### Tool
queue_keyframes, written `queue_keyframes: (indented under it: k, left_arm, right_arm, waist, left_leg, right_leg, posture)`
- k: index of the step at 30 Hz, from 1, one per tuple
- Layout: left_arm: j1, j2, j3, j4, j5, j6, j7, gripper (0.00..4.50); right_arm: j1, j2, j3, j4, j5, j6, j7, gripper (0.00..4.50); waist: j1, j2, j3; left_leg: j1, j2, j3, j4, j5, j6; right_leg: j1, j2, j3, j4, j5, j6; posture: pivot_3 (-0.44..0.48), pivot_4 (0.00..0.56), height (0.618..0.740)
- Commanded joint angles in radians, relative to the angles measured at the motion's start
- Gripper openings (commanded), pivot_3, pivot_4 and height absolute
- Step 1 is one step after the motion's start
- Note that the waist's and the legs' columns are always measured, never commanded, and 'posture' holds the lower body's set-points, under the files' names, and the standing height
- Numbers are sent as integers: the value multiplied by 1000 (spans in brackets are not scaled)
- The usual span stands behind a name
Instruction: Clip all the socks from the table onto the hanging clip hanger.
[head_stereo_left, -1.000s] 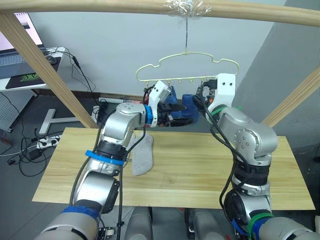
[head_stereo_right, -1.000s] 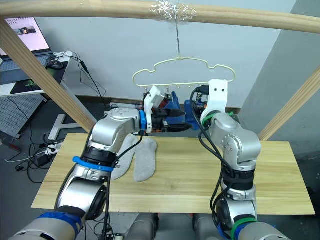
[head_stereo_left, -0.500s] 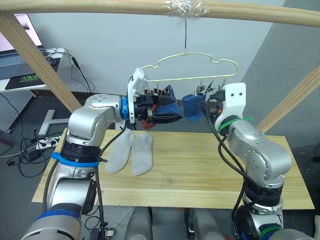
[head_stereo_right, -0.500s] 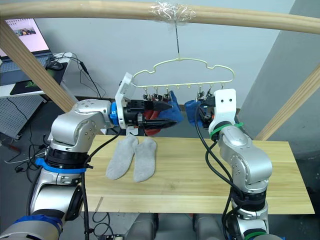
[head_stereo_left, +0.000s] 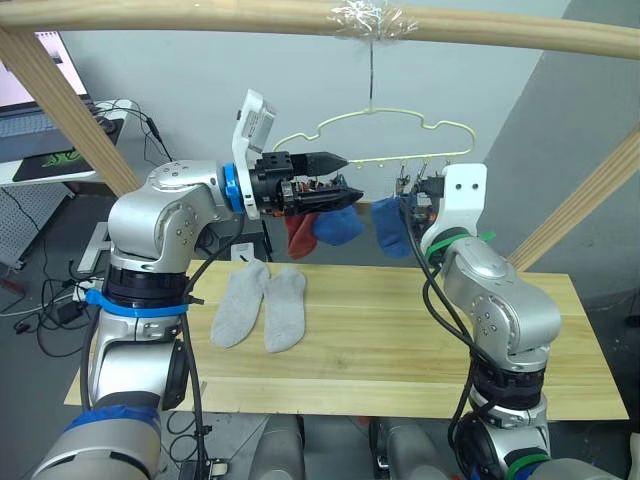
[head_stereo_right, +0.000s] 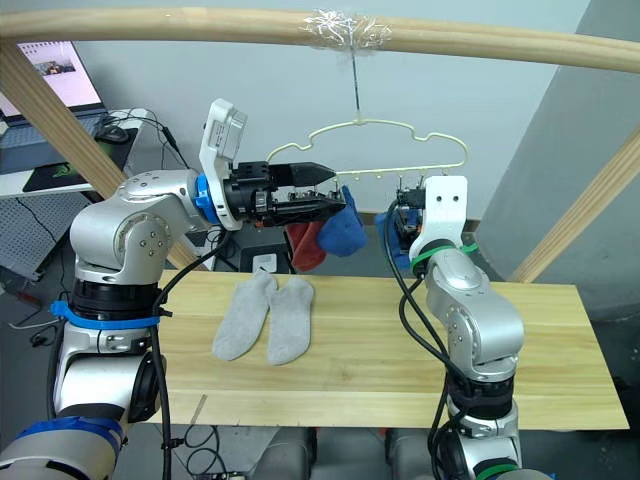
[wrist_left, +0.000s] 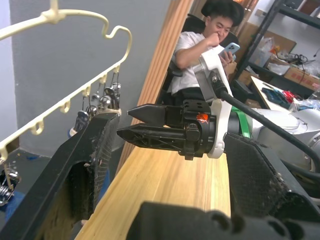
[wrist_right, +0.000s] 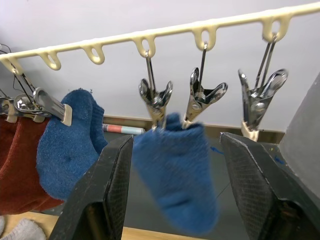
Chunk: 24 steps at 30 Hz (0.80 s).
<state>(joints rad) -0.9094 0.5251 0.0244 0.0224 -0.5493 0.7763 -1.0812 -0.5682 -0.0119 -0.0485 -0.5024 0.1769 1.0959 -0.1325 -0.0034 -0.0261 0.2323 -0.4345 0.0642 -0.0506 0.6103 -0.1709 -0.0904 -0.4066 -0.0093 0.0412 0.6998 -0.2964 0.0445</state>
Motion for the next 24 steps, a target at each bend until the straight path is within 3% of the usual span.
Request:
queue_keyframes:
  k: [1, 14, 24]
  left_arm:
    - [-24, 15, 18, -24, -23, -5, 5, 3797]
    - [-26, 12, 7, -22, -13, -14, 18, 3797]
    - [-20, 17, 5, -30, -2, -19, 40, 3797]
  right_arm:
    - [-22, 7, -12, -21, -6, -29, 1, 2849]
    - [-32, 26, -28, -1, -4, -33, -1, 2849]
    - [-61, -6, -59, 125, -3, -110, 24, 2849]
  waist:
    - [0, 0, 0]
    - [1, 0, -3]
    - [2, 0, -5]
  left_leg:
    - [0, 0, 0, 0, 0, 0]
    - [0, 0, 0, 0, 0, 0]
    - [0, 0, 0, 0, 0, 0]
  right_leg:
    - [0, 0, 0, 0, 0, 0]
    - [0, 0, 0, 0, 0, 0]
    - [0, 0, 0, 1, 0, 0]
  posture:
    - [96, 123, 740]
    - [99, 127, 740]
    - [129, 128, 740]
